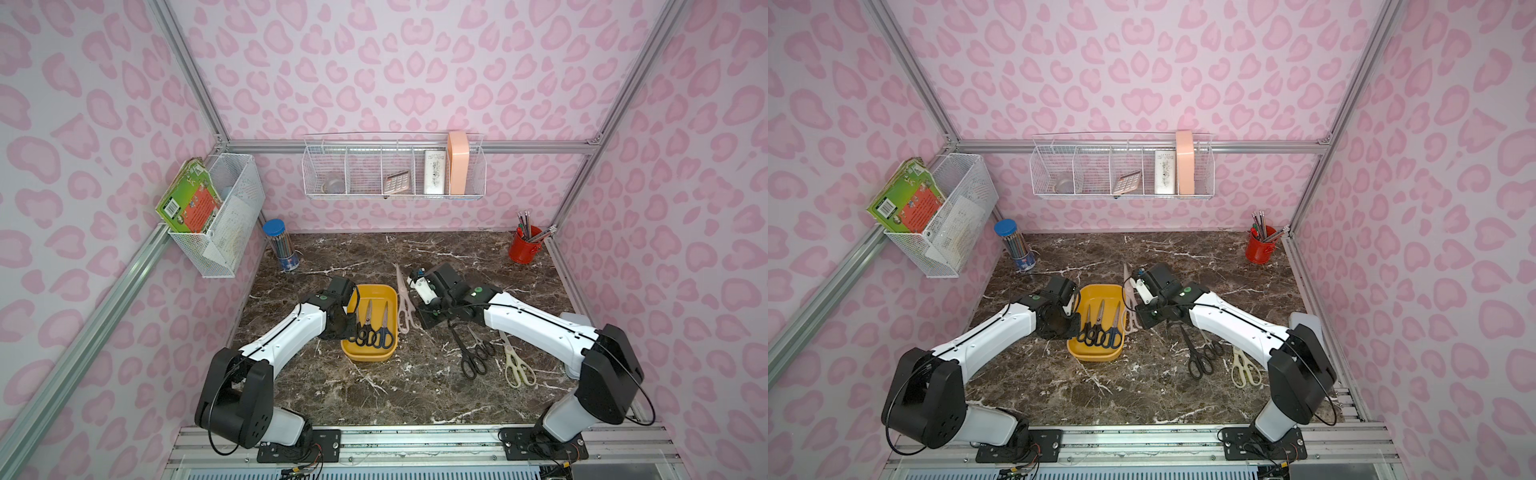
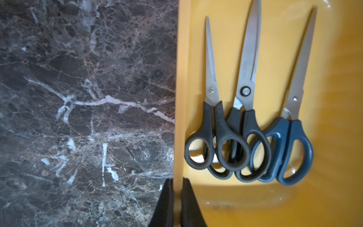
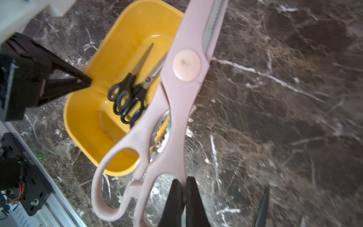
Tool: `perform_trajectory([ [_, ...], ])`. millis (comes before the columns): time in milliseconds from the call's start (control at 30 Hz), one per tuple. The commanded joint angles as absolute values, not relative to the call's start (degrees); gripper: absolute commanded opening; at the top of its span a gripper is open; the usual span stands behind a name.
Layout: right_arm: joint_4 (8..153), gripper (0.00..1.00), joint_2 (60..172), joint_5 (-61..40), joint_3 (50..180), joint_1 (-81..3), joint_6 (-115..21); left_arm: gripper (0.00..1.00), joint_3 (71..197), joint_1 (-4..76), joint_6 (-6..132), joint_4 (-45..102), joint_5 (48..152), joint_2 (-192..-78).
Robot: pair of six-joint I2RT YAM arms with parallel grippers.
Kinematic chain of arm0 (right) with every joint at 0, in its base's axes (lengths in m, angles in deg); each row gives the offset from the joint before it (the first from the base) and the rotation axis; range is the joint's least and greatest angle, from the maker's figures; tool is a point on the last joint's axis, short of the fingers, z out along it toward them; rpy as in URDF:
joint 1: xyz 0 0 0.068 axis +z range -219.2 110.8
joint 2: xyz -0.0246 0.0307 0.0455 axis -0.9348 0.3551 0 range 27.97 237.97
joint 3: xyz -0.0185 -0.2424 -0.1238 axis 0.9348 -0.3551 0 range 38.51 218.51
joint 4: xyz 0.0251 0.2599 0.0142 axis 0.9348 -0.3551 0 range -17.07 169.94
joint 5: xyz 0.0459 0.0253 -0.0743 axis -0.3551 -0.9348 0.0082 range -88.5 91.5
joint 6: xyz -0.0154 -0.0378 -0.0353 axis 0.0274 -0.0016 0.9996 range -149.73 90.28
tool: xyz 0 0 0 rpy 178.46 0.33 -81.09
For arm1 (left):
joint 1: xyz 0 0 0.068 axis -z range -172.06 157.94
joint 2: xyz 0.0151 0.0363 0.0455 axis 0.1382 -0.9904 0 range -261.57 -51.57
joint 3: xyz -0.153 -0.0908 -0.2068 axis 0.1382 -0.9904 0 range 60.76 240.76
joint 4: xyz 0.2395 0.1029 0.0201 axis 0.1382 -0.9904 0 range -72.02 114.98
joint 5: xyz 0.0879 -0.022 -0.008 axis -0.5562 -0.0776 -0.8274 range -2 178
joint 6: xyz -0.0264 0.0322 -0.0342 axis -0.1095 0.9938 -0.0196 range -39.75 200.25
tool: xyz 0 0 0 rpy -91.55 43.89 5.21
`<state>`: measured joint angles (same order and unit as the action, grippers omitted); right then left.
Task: Put the scissors into the storage box
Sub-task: Place the scissors in the storage box.
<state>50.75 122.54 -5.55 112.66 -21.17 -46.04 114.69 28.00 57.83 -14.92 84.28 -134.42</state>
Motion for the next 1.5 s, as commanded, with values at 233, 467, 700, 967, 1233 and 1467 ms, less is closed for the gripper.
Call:
perform_trajectory([
  [233,55.22,0.00,137.04,-10.09,123.49,-16.88,-54.37,0.05,115.32,28.31,56.50,-14.68,84.14,-134.82],
  [467,54.26,0.00,141.34,-9.46,124.92,-14.30,-57.50,0.20,114.11,28.29,54.30,-15.13,83.17,-130.87],
  [700,57.37,0.00,142.41,-10.55,121.71,-13.84,-60.62,0.27,112.76,28.18,51.02,-18.85,78.93,-123.10],
  [967,57.87,0.00,147.94,-11.21,127.24,-13.76,-63.02,0.33,107.48,27.68,49.40,-15.69,75.32,-114.17],
  [1233,53.39,0.54,151.93,-9.76,135.32,-13.06,-62.57,0.34,107.28,27.50,50.41,-16.31,75.40,-116.34],
  [1467,53.50,0.57,144.14,-7.42,132.69,-12.98,-60.65,0.34,107.94,27.48,51.62,-15.27,77.08,-117.66],
])
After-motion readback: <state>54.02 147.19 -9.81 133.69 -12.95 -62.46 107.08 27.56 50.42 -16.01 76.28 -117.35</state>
